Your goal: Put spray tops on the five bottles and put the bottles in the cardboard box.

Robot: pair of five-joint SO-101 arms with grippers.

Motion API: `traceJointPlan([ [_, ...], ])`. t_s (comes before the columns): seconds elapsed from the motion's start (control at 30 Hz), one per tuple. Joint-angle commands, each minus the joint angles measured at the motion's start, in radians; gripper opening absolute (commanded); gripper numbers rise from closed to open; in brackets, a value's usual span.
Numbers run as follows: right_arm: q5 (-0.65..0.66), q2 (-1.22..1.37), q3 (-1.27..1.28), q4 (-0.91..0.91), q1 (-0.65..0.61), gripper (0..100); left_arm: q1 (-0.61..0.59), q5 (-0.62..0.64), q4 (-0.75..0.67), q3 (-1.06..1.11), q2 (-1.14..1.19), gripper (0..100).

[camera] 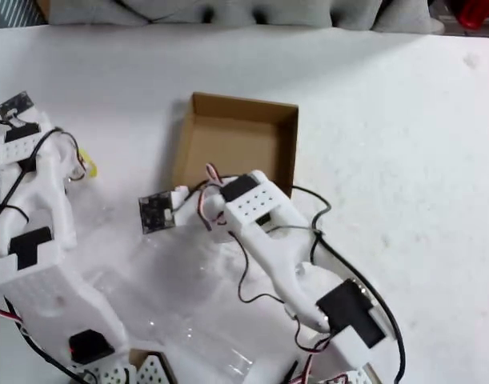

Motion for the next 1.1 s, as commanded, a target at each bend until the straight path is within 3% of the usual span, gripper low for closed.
traceJointPlan([
  [0.0,0.029,0.004,-0.049,-0.013,0.027,11.6,0.013,-0.054,-0.023,-0.021,-0.010,2],
  [0.23,0.031,0.039,-0.060,-0.008,0.025,12.0,0.021,-0.064,-0.023,-0.020,-0.010,2],
  [0.4,0.031,0.097,-0.098,-0.005,0.027,18.7,0.036,-0.084,-0.020,-0.017,-0.010,2],
  [0.73,0.031,0.151,-0.130,0.022,0.025,15.1,0.036,-0.084,-0.021,-0.018,-0.010,2],
  [0.9,0.026,0.148,-0.158,0.027,0.028,0.5,0.036,-0.084,-0.023,-0.018,-0.010,2],
  [1.07,0.018,0.081,-0.239,0.170,0.048,1.7,0.035,-0.084,-0.023,-0.018,-0.010,2],
])
